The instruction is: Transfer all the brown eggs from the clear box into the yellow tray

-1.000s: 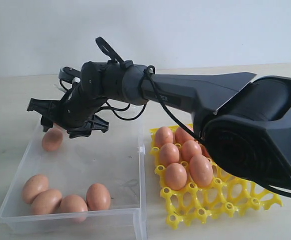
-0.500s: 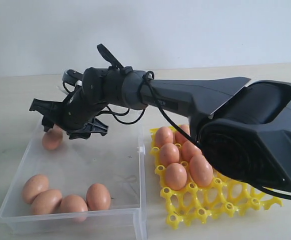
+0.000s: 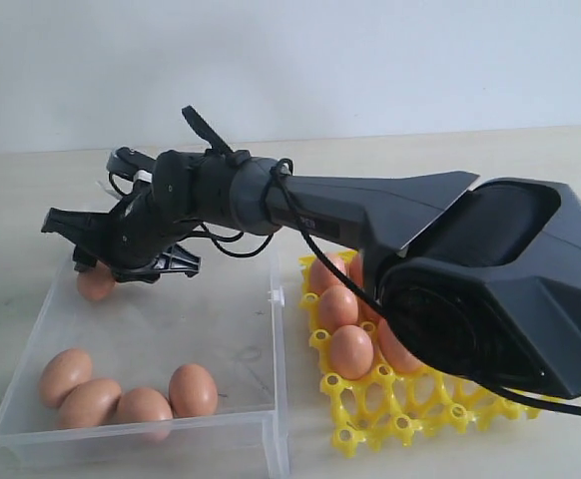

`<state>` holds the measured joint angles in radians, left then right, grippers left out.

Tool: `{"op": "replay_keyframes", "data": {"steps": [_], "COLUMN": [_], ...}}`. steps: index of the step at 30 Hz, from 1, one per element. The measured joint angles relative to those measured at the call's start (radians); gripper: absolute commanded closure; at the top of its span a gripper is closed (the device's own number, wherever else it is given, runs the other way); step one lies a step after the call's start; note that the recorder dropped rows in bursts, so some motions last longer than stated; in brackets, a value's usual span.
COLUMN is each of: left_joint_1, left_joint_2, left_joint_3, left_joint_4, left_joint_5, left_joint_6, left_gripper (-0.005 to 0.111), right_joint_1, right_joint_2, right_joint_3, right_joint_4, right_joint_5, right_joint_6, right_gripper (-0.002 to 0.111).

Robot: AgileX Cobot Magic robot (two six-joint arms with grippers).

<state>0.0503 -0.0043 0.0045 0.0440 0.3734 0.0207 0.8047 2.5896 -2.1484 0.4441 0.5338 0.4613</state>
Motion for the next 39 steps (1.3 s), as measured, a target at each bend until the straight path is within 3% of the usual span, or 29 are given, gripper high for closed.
{"op": "replay_keyframes", "data": {"steps": [5,10,17,23,31,38,39], "left_joint_1": [0.0,0.0,0.0,0.0,0.0,0.0,0.0], "left_joint_2": [0.0,0.0,0.0,0.0,0.0,0.0,0.0], "left_joint_3": [0.0,0.0,0.0,0.0,0.0,0.0,0.0], "left_joint_4": [0.0,0.0,0.0,0.0,0.0,0.0,0.0], "left_joint_5": [0.0,0.0,0.0,0.0,0.0,0.0,0.0], "left_joint_6": [0.0,0.0,0.0,0.0,0.0,0.0,0.0], "left_gripper": [0.107,0.107,0.107,0.107,0.107,0.107,0.107], "right_joint_1": [0.006,0.008,0.006,0.003,0.003,0.003,0.001], "right_joint_2": [0.017,0.018,-0.018,-0.063,-0.207,-0.406,-0.475], "right_joint_3": [-0.034,-0.039,-0.039,-0.012,0.325,0.769,0.892], "right_joint_4": [0.005,-0.033,-0.232,-0.347,-0.216,-0.128,-0.113], "right_joint_5": [0.014,0.029,0.114,0.176,-0.186,-0.61,-0.714], "right_joint_6": [-0.003,-0.019,-0.029,-0.141,-0.415,-0.601,-0.62], "right_gripper": [0.108,0.108,0.108,0.108,0.108,0.108,0.108]}}
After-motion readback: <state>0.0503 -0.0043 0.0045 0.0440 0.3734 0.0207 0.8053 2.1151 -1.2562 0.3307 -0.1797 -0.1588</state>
